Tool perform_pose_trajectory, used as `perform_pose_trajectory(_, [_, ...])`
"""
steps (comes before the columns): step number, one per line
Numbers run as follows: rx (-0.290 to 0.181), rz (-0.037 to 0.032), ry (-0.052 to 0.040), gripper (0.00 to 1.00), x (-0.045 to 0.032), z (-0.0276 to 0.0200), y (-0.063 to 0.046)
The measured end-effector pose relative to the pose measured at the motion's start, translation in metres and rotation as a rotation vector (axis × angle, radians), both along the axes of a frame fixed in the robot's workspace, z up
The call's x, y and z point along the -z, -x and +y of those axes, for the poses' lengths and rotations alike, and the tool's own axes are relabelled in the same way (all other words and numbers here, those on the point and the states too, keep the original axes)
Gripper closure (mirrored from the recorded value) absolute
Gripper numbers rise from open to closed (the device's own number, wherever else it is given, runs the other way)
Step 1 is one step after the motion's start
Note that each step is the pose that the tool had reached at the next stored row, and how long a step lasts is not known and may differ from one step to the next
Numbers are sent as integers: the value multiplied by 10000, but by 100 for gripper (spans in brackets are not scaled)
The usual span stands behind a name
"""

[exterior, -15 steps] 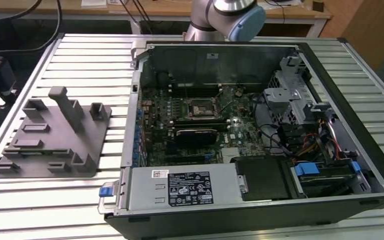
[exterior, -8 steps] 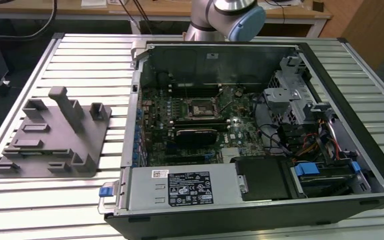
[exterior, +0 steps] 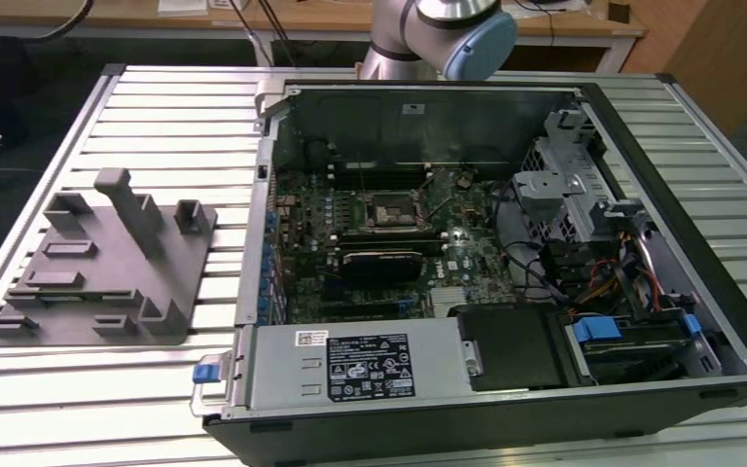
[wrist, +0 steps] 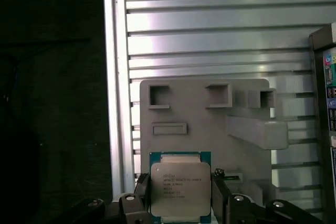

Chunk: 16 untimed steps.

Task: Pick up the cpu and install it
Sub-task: 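Pick up the cpu and move it towards the insertion slot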

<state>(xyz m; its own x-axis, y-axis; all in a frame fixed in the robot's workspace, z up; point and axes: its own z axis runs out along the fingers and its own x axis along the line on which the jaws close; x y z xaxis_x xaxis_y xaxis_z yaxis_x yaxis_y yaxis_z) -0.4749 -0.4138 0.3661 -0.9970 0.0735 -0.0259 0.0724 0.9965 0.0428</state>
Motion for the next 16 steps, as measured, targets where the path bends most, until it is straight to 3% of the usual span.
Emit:
perform_pose_trajectory(4, [0, -6, 0, 45, -155, 0, 0])
perform_pose_trajectory(6, [0, -12, 0, 45, -303, 0, 0])
perform_pose_trajectory(7, [0, -14, 1, 45, -327, 0, 0])
perform_pose_trajectory(16, [0, -14, 1, 45, -336, 0, -38])
